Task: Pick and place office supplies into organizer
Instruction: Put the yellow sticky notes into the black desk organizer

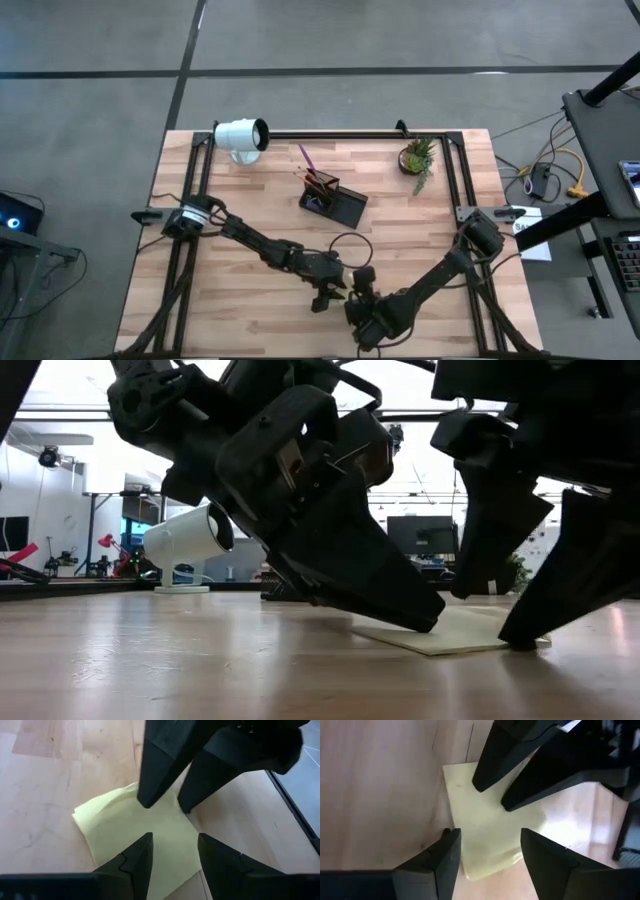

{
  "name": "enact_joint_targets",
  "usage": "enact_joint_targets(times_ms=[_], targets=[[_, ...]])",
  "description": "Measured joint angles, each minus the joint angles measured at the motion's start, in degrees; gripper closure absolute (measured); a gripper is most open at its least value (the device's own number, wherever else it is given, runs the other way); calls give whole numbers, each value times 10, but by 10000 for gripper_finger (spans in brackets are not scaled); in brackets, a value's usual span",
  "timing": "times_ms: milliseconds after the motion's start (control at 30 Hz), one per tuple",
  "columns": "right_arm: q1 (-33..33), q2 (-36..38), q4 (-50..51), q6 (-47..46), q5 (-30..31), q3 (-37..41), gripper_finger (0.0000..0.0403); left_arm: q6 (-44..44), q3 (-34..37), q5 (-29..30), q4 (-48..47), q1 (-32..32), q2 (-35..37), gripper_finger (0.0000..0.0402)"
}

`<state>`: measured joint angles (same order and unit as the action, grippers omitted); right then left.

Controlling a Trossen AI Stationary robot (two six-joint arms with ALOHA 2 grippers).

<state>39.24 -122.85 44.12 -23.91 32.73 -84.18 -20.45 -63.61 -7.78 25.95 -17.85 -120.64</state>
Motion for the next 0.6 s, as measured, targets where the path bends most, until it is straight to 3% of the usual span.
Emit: enact_joint_targets(times_ms=[133,433,600], targets=[[-9,0,-2,24,33,2,209,1,0,-12,0,2,0,259],[-25,17,1,38,30,5,209,-1,2,-20,-23,3,25,259],[-33,46,9,-24,-37,7,209,4,3,-6,-61,3,72,259]])
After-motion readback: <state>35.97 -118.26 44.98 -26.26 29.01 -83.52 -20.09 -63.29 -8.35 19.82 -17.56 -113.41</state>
